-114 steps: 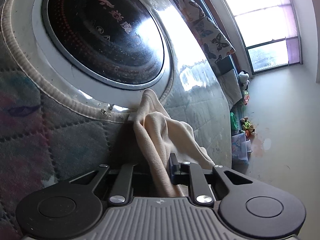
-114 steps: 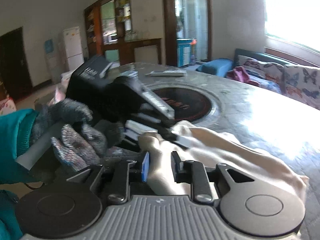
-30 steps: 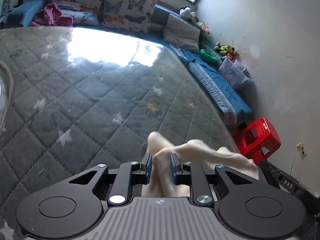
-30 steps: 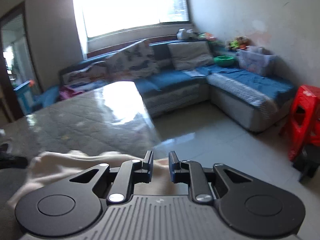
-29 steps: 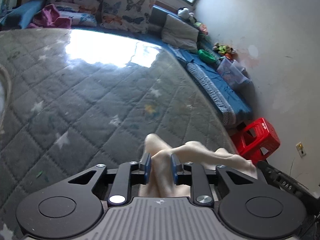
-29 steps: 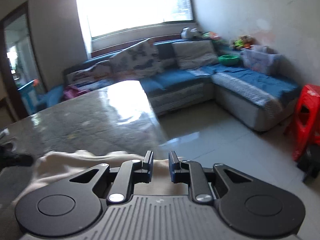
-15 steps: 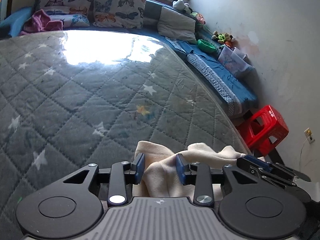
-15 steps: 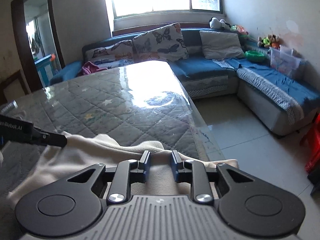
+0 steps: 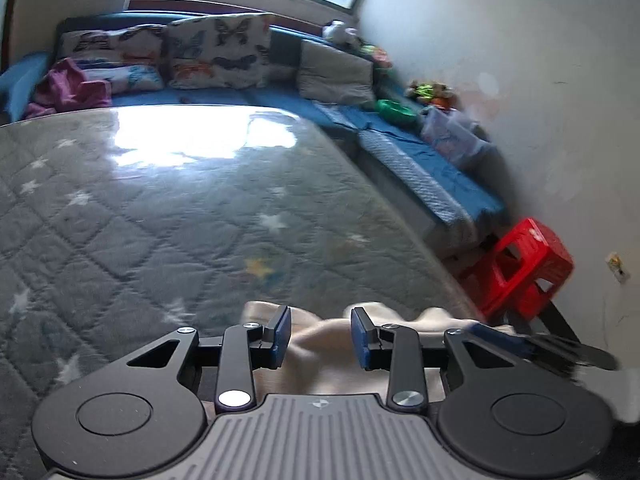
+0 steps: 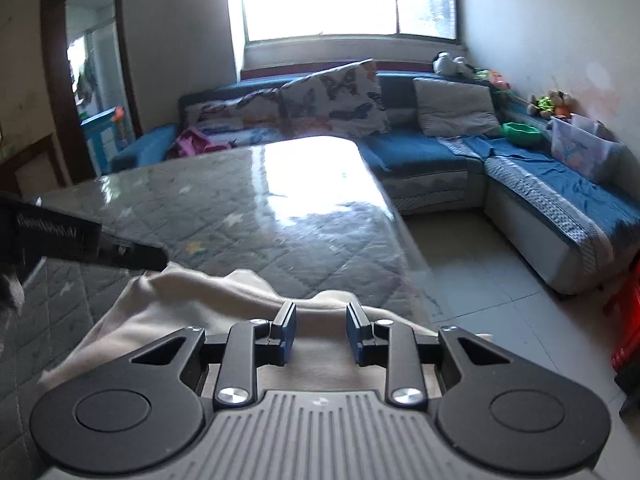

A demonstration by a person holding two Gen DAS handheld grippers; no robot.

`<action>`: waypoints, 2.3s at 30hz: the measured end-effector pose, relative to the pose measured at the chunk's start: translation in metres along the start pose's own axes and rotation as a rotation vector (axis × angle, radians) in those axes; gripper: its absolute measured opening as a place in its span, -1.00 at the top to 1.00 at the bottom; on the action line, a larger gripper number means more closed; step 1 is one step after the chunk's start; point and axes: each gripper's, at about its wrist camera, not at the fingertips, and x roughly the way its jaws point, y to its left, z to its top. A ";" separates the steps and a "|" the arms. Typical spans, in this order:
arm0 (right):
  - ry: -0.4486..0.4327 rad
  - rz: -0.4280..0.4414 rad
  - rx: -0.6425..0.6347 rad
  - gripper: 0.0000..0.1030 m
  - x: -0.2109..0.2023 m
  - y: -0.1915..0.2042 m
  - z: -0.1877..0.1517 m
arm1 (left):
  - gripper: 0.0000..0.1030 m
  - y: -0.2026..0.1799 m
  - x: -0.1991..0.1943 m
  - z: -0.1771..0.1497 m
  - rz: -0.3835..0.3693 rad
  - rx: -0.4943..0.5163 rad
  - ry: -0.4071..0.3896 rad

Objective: Fold clothes
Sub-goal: 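Lower the folded sweatshirt onto the table with both grippers, then open both grippers and pull them back from the sweatshirt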

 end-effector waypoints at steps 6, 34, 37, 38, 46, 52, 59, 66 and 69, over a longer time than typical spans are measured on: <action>0.016 -0.001 -0.008 0.42 0.007 0.002 0.002 | 0.44 -0.011 0.018 -0.003 -0.055 0.011 0.064; -0.033 -0.049 0.001 0.27 -0.102 0.000 -0.065 | 0.44 -0.021 -0.048 -0.078 -0.146 0.121 0.067; -0.017 -0.069 0.028 0.27 -0.101 -0.006 -0.077 | 0.44 -0.016 -0.046 -0.088 -0.136 0.116 0.069; -0.017 -0.068 0.033 0.27 -0.101 -0.007 -0.079 | 0.44 -0.015 -0.047 -0.089 -0.136 0.120 0.062; -0.055 -0.072 0.044 0.26 -0.107 -0.008 -0.075 | 0.43 -0.007 -0.061 -0.085 -0.124 0.087 0.030; -0.058 -0.084 0.015 0.13 -0.104 0.004 -0.077 | 0.39 0.000 -0.062 -0.089 -0.113 0.063 0.045; -0.057 -0.080 0.009 0.00 -0.095 0.017 -0.079 | 0.28 0.001 -0.062 -0.091 -0.109 0.041 0.060; -0.082 -0.105 -0.004 -0.26 -0.101 0.027 -0.077 | -0.04 -0.003 -0.076 -0.091 -0.117 0.058 0.033; -0.092 -0.118 0.003 -0.66 -0.106 0.030 -0.078 | -0.12 0.000 -0.082 -0.093 -0.111 0.052 0.019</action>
